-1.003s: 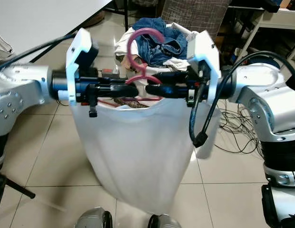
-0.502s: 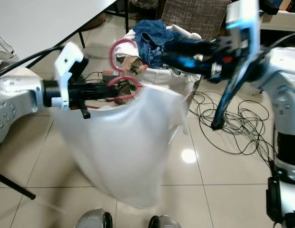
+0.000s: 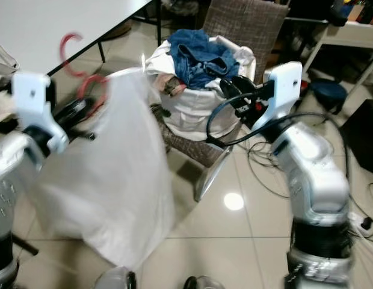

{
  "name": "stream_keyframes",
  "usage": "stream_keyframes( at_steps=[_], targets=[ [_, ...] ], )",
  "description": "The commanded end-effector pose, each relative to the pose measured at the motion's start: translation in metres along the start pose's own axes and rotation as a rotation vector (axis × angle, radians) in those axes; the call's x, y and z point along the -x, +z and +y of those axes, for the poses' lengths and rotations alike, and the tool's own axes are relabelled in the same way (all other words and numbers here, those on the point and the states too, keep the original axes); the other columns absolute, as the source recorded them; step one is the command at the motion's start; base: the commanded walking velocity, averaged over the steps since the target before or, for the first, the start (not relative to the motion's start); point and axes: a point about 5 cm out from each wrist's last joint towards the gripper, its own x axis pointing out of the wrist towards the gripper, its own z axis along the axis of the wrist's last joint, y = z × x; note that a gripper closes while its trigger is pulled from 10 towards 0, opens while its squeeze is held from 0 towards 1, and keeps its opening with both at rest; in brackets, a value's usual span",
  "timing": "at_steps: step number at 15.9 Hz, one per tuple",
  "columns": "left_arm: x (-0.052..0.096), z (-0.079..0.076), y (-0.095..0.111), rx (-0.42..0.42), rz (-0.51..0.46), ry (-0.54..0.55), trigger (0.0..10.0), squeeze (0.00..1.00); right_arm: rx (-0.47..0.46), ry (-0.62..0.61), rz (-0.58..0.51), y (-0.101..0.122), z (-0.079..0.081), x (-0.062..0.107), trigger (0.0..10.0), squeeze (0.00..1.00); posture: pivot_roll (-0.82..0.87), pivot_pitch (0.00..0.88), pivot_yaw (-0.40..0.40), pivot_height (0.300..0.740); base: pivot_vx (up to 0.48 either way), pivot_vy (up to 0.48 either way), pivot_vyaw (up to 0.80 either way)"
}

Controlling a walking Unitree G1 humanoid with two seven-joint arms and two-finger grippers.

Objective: Hang hanger

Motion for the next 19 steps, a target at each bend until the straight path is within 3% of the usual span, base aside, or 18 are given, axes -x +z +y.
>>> stream_keyframes(
  at_steps=[1, 3, 5, 9, 11, 16, 19],
  targets=[
    [-0.003, -0.002, -0.002, -0.038, -0.035, 0.061, 10.0, 0.0, 0.002, -0.051, 0.017, -0.006, 0.006, 0.001, 10.0, 0.0, 0.02, 0.032, -0.095, 0.74, 0.0, 0.0, 0.0],
    [-0.006, -0.006, -0.016, -0.035, -0.011, 0.09, 10.0, 0.0, -0.069, -0.073, 0.036, -0.025, 0.025, 0.0, 10.0, 0.0, 0.02, 0.035, -0.1, 0.74, 0.0, 0.0, 0.0],
    [-0.004, -0.011, -0.02, -0.039, 0.002, 0.096, 10.0, 0.0, -0.064, -0.064, 0.064, -0.038, 0.041, -0.001, 10.0, 0.0, 0.02, 0.04, -0.096, 0.74, -0.244, 0.0, 0.0],
    [-0.001, -0.01, -0.019, -0.051, -0.029, 0.138, 10.0, 0.0, -0.11, -0.017, 0.06, -0.04, 0.062, -0.006, 10.0, 0.0, 0.03, 0.051, -0.099, 0.74, -0.244, 0.0, 0.0],
    [0.005, -0.01, -0.022, -0.052, -0.028, 0.17, 10.0, 0.0, -0.064, 0.05, 0.059, -0.041, 0.073, -0.007, 10.0, 0.0, 0.04, 0.055, -0.098, 0.74, -0.249, 0.0, 0.0],
    [0.011, -0.017, -0.019, -0.05, -0.035, 0.178, 10.0, 0.0, -0.039, 0.096, 0.076, -0.044, 0.078, -0.007, 10.0, 0.0, 0.06, 0.061, -0.108, 0.74, -0.252, 0.0, 0.64],
    [0.012, -0.013, -0.016, -0.057, -0.046, 0.199, 10.0, 0.0, -0.043, 0.121, 0.067, -0.044, 0.083, -0.012, 10.0, 0.0, 0.08, 0.059, -0.117, 0.74, -0.251, 0.0, 0.8]
  ],
)
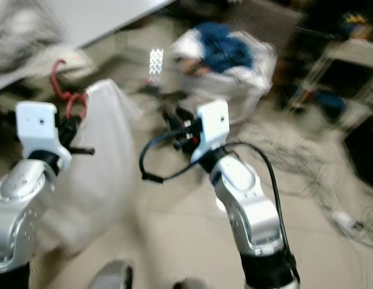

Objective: Hang hanger

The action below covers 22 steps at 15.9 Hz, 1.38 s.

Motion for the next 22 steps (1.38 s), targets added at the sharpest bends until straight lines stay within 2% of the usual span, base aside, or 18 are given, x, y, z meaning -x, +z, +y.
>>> stream_keyframes(
  at_steps=[1, 5, 14, 19, 22],
  targets=[
    [0.003, -0.001, 0.009, -0.005, -0.043, -0.001, 10.0, 0.0, -0.001, -0.001, 0.005, -0.003, -0.002, 0.0, 10.0, 0.0, 0.09, 0.058, -0.117, 0.74, -0.251, 0.0, 0.8],
    [0.002, 0.006, 0.01, -0.016, -0.045, 0.024, 10.0, 0.0, 0.005, 0.034, 0.0, -0.004, 0.003, -0.009, 10.0, 0.0, 0.11, 0.053, -0.12, 0.74, -0.251, 0.0, 0.8],
    [0.001, 0.003, 0.009, -0.011, -0.043, 0.018, 10.0, 0.0, 0.012, 0.069, 0.009, -0.007, -0.004, 0.001, 10.0, 0.0, 0.09, 0.052, -0.116, 0.74, -0.251, 0.0, 0.8],
    [0.003, 0.002, 0.011, -0.006, -0.051, 0.037, 10.0, 0.0, 0.023, 0.08, -0.001, -0.005, -0.007, -0.001, 10.0, 0.0, 0.1, 0.053, -0.122, 0.74, -0.253, 0.0, 0.8],
    [0.006, 0.003, 0.016, 0.024, -0.092, 0.088, 10.0, 0.0, 0.014, -0.026, -0.001, -0.008, -0.016, -0.002, 10.0, 0.0, 0.11, 0.057, -0.129, 0.74, -0.082, 0.0, 0.27]
  ],
)
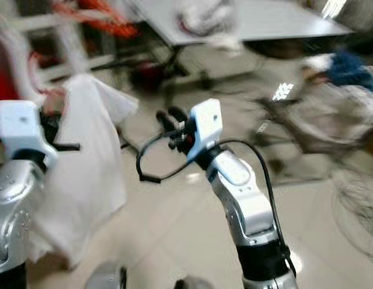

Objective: Hang hanger

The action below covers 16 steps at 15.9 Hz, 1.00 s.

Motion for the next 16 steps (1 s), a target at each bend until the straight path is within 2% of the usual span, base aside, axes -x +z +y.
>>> stream_keyframes(
  at_steps=[1, 4, 13, 16],
  targets=[
    [0.003, -0.008, 0.016, 0.012, -0.083, -0.014, 10.0, 0.0, 0.013, -0.076, 0.004, 0.0, -0.014, 0.005, 10.0, 0.0, 0.11, 0.059, -0.132, 0.74, 0.0, 0.0, 0.0],
    [0.004, -0.005, 0.02, -0.039, -0.106, 0.007, 10.0, 0.0, 0.017, -0.074, -0.001, 0.0, -0.016, 0.003, 10.0, 0.0, 0.12, 0.065, -0.137, 0.74, 0.21, 0.0, 0.0],
    [0.003, 0.0, 0.027, -0.082, -0.126, 0.016, 10.0, 0.0, 0.019, -0.089, -0.021, -0.001, -0.015, 0.001, 10.0, 0.0, 0.13, 0.068, -0.098, 0.74, 0.337, 0.0, 0.8],
    [-0.002, 0.001, 0.029, -0.089, -0.128, 0.016, 10.0, 0.0, 0.028, -0.111, -0.033, 0.0, -0.018, 0.001, 10.0, 0.0, 0.12, 0.054, -0.063, 0.74, 0.335, 0.0, 0.8]
  ],
)
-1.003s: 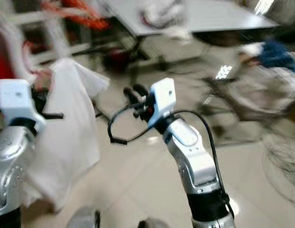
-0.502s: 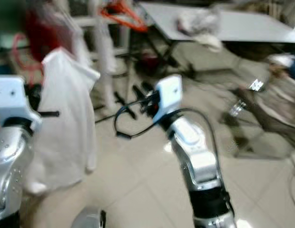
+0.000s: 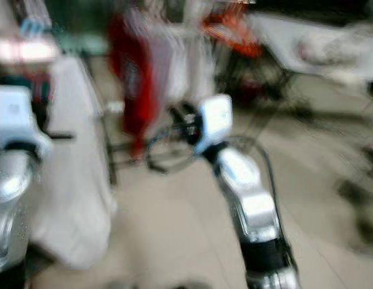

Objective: Hang hanger

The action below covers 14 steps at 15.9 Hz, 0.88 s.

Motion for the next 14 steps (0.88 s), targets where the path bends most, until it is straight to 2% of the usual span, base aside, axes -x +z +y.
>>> stream_keyframes(
  at_steps=[1, 5, 7, 9, 11, 13, 14],
  targets=[
    [-0.004, 0.002, 0.006, -0.003, -0.027, -0.001, 10.0, 0.0, 0.028, -0.011, -0.026, 0.005, 0.0, 0.0, 10.0, 0.0, 0.11, 0.05, -0.054, 0.74, 0.334, 0.0, 0.5],
    [-0.017, -0.003, 0.007, 0.007, -0.034, -0.044, 10.0, 0.0, 0.008, -0.086, -0.04, 0.006, -0.009, 0.009, 10.0, 0.0, 0.07, 0.036, -0.004, 0.74, 0.332, 0.0, 0.0],
    [-0.024, -0.014, 0.011, -0.009, -0.05, -0.11, 10.0, 0.0, 0.017, -0.104, -0.03, 0.006, -0.011, 0.017, 10.0, 0.0, 0.04, 0.031, 0.002, 0.74, 0.332, 0.0, 0.0],
    [-0.025, -0.024, 0.01, 0.008, -0.051, -0.152, 10.0, 0.0, -0.023, -0.126, -0.005, 0.001, -0.014, 0.022, 10.0, 0.0, 0.04, 0.031, -0.015, 0.74, 0.334, 0.0, 0.0],
    [-0.025, -0.029, 0.007, 0.011, -0.045, -0.159, 10.0, 0.0, -0.034, -0.127, 0.013, -0.002, -0.015, 0.026, 10.0, 0.0, 0.04, 0.033, -0.026, 0.74, 0.337, 0.0, -0.53],
    [-0.024, -0.027, 0.003, 0.024, -0.035, -0.118, 10.0, 0.0, -0.054, -0.1, 0.023, -0.002, -0.014, 0.025, 10.0, 0.0, 0.04, 0.037, -0.05, 0.74, 0.337, 0.0, -0.69],
    [-0.026, -0.025, 0.002, 0.016, -0.029, -0.106, 10.0, 0.0, -0.04, -0.085, 0.024, 0.0, -0.015, 0.023, 10.0, 0.0, 0.04, 0.038, -0.06, 0.74, 0.337, 0.0, 0.0]
  ],
)
